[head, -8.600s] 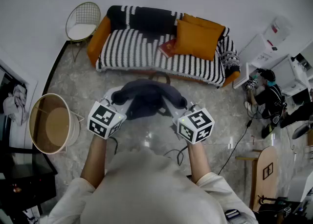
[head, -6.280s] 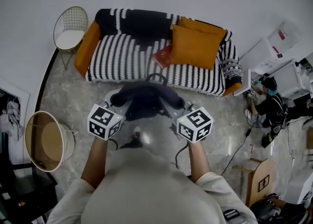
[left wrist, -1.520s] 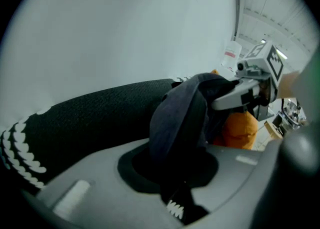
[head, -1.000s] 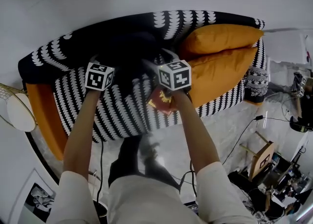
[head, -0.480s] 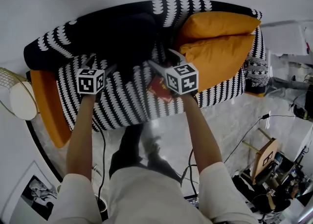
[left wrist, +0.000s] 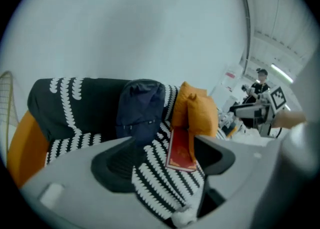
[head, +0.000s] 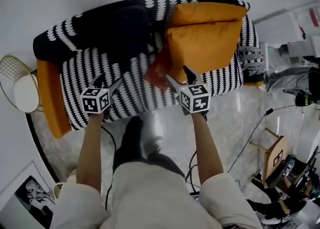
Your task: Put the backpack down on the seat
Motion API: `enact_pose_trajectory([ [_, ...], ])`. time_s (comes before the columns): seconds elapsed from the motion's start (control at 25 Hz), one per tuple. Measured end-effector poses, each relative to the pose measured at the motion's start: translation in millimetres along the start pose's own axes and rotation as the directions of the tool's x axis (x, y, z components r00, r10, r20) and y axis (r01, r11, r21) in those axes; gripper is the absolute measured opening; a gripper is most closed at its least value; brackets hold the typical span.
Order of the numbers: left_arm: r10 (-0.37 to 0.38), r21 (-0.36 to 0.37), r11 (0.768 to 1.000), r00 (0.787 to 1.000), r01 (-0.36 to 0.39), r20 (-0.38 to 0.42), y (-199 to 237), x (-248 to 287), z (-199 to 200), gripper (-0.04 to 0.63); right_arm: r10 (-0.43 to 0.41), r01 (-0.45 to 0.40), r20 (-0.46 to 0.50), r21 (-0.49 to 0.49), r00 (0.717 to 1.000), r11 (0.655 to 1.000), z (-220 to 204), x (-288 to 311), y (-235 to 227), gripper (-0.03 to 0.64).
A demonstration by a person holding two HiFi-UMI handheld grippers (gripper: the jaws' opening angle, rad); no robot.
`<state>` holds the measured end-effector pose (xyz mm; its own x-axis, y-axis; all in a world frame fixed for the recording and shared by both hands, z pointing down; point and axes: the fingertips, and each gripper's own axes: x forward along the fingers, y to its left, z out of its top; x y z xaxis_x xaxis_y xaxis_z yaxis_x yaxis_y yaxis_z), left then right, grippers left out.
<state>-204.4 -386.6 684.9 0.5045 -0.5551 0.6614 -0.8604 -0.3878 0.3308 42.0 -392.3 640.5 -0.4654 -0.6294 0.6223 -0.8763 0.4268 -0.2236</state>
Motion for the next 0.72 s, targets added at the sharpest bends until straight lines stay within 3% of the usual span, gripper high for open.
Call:
enact_pose_trajectory([
  [0.2, -0.033, 0.011, 0.999, 0.996, 0.032, 0.084, -70, -53, -10, 0.332, -0.003, 0.002, 0.053, 0.019, 0.999, 1.0, -19, -86, 16, 0.323],
  [0.32, -0.057, 0.053, 0.997, 0.989, 0.05, 0.133, -118, -91, -12, 0.287, -0.001, 0.0, 0.097, 0.012, 0.995, 1.0, -24, -139, 28, 0.283],
  [0.52, -0.04, 0.176, 0.984, 0.978, 0.003, 0.207, -181, -157, -13, 0.24, 0.028, -0.025, 0.181, -0.014, 0.983, 1.0, -20, -213, 53, 0.247],
  [0.72, -0.05, 0.223, 0.975, 0.953, -0.018, 0.299, -228, -218, -12, 0.189, 0.075, -0.071, 0.265, -0.022, 0.961, 0.997, -12, -277, 85, 0.227],
])
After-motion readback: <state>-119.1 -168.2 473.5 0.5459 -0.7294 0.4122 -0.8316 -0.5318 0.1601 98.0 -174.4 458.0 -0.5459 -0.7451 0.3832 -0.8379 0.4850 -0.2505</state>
